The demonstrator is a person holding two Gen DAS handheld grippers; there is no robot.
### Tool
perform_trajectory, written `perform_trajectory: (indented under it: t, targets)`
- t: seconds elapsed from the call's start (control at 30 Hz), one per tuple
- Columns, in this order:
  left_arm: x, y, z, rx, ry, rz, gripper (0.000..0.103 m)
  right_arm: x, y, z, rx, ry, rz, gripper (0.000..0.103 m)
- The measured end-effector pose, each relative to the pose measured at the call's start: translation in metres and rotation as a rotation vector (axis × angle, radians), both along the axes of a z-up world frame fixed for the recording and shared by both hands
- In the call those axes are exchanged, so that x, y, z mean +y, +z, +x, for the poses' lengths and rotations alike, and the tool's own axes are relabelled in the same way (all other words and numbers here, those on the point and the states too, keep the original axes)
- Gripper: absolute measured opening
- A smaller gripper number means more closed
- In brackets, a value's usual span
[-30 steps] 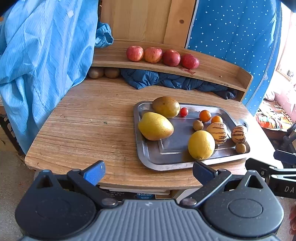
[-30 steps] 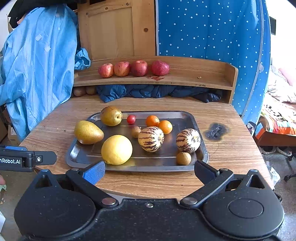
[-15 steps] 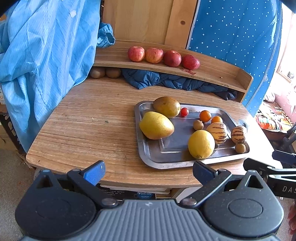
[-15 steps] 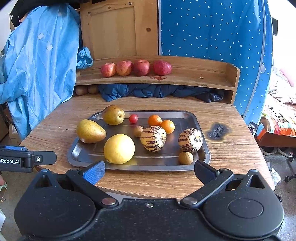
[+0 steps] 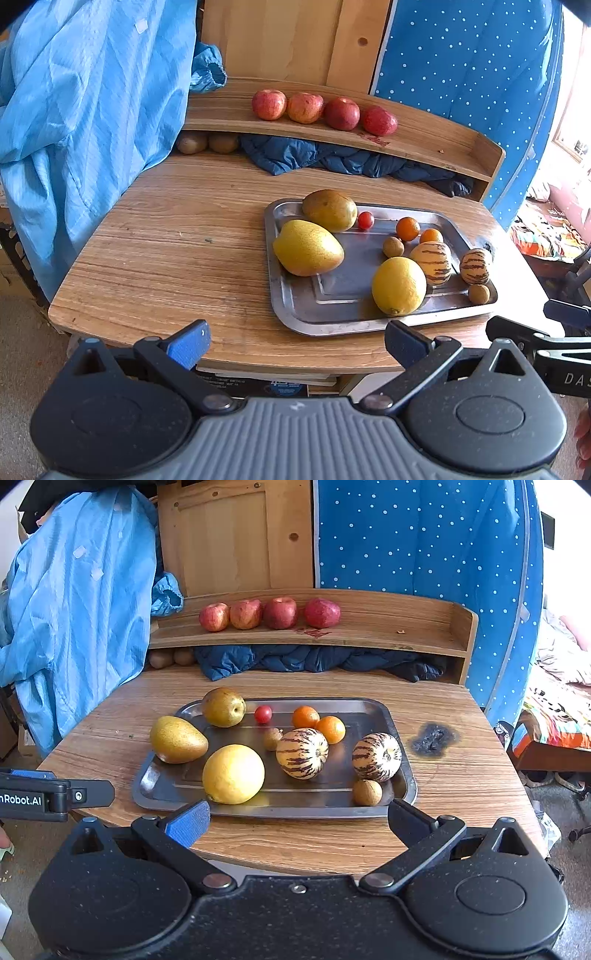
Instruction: Organize fruits
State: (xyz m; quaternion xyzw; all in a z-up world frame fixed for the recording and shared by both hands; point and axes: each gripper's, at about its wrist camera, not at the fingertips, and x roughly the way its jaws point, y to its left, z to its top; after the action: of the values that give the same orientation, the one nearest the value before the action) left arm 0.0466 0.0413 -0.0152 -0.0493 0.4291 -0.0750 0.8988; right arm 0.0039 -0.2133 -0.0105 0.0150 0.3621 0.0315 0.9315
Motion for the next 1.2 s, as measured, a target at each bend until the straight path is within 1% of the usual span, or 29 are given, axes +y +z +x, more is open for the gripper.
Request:
perform_trajectory:
  t: [0.5,0.73,0.87,1.13,1.2]
  targets:
    - [-0.01,-0.002,0.003,0.018,0.005,0.005,0.102,-0.004,-0.003,0.001,0.009,0.018,0.0,0.102]
    - [-0.014,-0.002,0.005,0.021,-0.002,0.002,0.102,-0.009,-0.006,0.003,0.019,0.009,0.002,0.102]
    - [-0.017,-0.001,0.006,0.022,-0.005,0.015,0.102,-0.009,-0.007,0.004,0.024,0.004,0.0,0.102]
    - [-0.016,0.0,0.007,0.03,-0.002,0.015,0.102,-0.01,-0.008,0.004,0.029,0.004,-0.003,0.102]
    - [-0.017,-0.001,0.008,0.04,-0.003,0.029,0.102,-0.01,-0.008,0.005,0.031,0.004,-0.003,0.102]
